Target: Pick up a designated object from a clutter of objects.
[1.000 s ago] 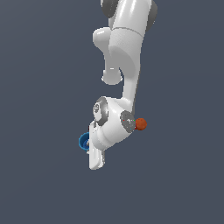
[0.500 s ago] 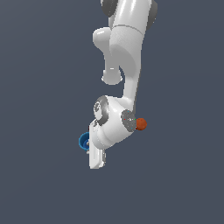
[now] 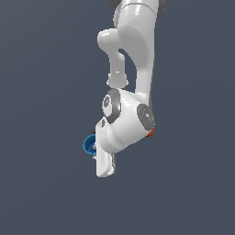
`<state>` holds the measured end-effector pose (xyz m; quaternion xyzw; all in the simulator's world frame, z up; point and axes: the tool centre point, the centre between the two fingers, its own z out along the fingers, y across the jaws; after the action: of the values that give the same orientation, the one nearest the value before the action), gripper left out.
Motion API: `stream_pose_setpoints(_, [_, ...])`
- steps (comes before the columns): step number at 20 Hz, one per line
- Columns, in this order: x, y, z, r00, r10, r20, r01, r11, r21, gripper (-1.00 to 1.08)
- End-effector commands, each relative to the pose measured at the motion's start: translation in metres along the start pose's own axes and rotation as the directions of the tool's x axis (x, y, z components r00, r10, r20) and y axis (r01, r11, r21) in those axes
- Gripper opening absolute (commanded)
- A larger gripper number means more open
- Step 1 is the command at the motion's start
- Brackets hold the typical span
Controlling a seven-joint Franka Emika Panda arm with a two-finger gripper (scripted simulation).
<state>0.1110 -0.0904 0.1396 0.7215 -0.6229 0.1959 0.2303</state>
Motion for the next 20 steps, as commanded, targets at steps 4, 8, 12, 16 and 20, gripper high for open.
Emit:
stream_pose_setpoints(4, [0.02, -0.008, -0.055, 1.0, 0.002, 0.001, -0.002, 1.0, 0.002, -1.0])
stream_pose_setpoints(8, [0.035, -0.014, -0.098, 1.0, 0.002, 0.001, -0.002, 1.0, 0.002, -1.0])
stream_pose_setpoints(12, [0.049, -0.02, -0.14, 1.0, 0.002, 0.0, -0.002, 1.0, 0.002, -1.0])
stream_pose_setpoints(16, [0.062, -0.026, -0.179, 1.0, 0.002, 0.0, -0.002, 1.0, 0.002, -1.0])
stream_pose_setpoints(20, [0.072, -0.032, -0.211, 1.0, 0.001, -0.001, -0.001, 1.0, 0.002, -1.0])
